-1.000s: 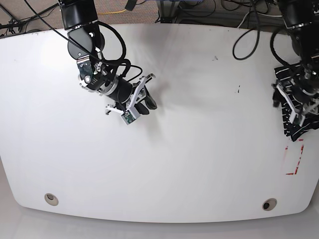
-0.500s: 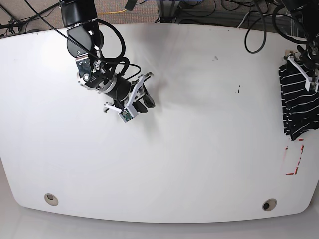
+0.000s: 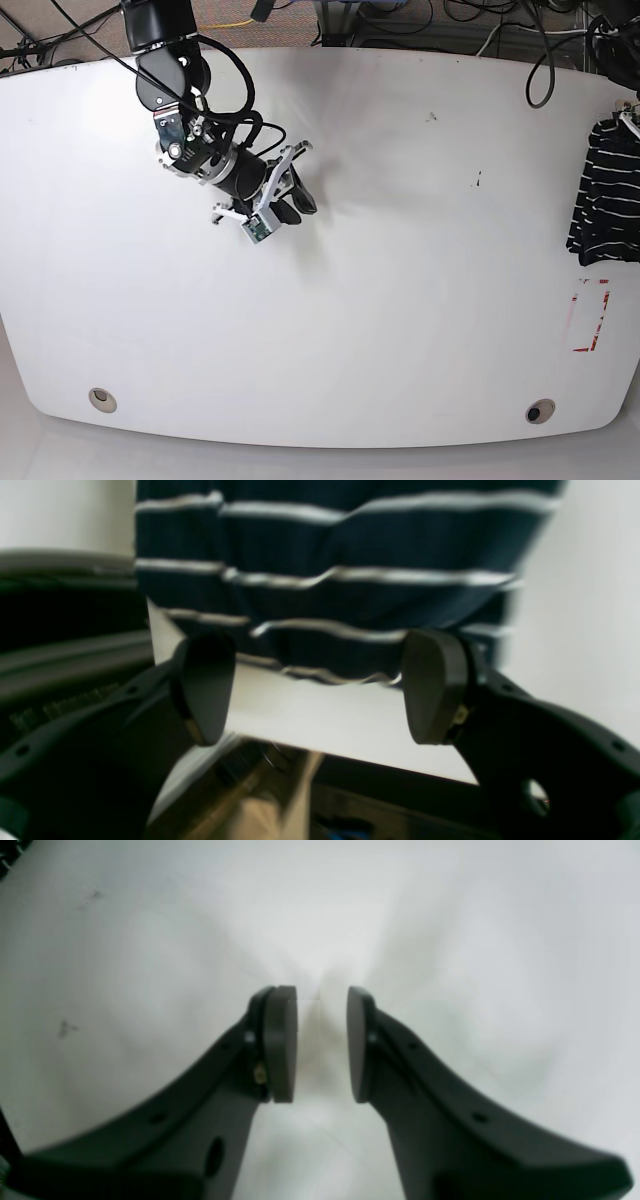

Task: Fold the T-shirt properly

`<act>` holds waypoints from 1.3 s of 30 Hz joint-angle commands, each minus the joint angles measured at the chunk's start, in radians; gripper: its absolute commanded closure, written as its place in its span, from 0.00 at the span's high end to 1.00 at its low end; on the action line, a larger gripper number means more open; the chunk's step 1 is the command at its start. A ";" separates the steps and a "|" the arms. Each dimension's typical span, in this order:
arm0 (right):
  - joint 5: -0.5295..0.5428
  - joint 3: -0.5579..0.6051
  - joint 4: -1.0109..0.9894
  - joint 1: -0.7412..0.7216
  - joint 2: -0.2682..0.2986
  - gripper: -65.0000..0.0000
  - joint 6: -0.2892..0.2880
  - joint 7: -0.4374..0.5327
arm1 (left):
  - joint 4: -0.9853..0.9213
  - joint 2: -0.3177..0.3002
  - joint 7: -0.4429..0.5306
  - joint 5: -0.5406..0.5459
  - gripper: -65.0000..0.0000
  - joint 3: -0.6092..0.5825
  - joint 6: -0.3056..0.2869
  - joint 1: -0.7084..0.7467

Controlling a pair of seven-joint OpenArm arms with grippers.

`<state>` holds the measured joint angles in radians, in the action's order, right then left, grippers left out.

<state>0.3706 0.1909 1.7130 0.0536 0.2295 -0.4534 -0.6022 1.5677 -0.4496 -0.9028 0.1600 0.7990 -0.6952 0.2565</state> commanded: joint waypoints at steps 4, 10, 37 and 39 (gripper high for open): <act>0.011 -0.008 0.058 -0.005 0.012 0.24 -0.003 0.026 | 0.219 0.045 -0.060 0.006 0.74 0.003 -0.003 0.014; 0.001 -0.075 0.071 0.004 0.009 0.24 -0.003 0.028 | 0.317 0.173 0.020 -0.003 0.72 -0.131 -0.003 0.011; -0.281 -0.465 0.089 0.466 -0.022 0.25 -0.009 0.535 | 0.211 0.401 1.026 -0.305 0.63 -0.600 0.618 0.301; -0.233 -0.506 0.121 0.541 -0.041 0.25 -0.011 0.535 | 0.284 0.420 1.025 -0.305 0.63 -0.622 0.618 0.395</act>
<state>0.0879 -0.2745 1.7832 0.5514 0.1890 -0.4709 -0.0872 1.7809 -0.0410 0.1013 -0.1497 0.1936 -0.0788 0.5880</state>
